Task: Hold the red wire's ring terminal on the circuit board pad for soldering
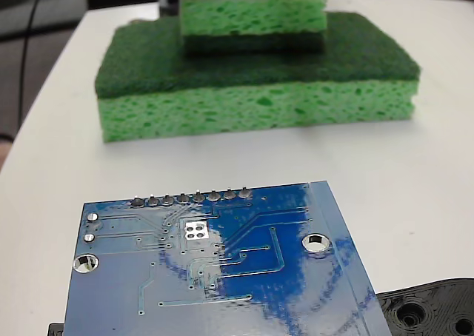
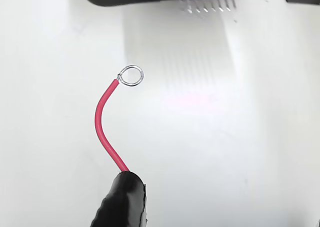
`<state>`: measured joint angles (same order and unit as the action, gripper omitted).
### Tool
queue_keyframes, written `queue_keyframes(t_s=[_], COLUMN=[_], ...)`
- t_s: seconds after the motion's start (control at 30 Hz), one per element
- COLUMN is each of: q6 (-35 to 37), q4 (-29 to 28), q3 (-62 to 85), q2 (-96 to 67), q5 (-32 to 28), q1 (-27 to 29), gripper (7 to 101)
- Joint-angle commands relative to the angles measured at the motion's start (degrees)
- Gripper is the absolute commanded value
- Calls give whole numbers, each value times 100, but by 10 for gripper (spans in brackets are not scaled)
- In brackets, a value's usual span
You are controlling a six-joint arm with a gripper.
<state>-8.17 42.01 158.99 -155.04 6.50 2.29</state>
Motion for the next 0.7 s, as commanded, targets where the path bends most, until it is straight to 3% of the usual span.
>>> queue_keyframes(t_s=[0.03,0.17,0.7], q6=[35,88,220], q4=[105,299,237], q3=[431,993,1195], q2=[-932,-2004,-1986], q5=[26,79,-44], q1=[-26,-132,-141], gripper=[1003,1003,1003])
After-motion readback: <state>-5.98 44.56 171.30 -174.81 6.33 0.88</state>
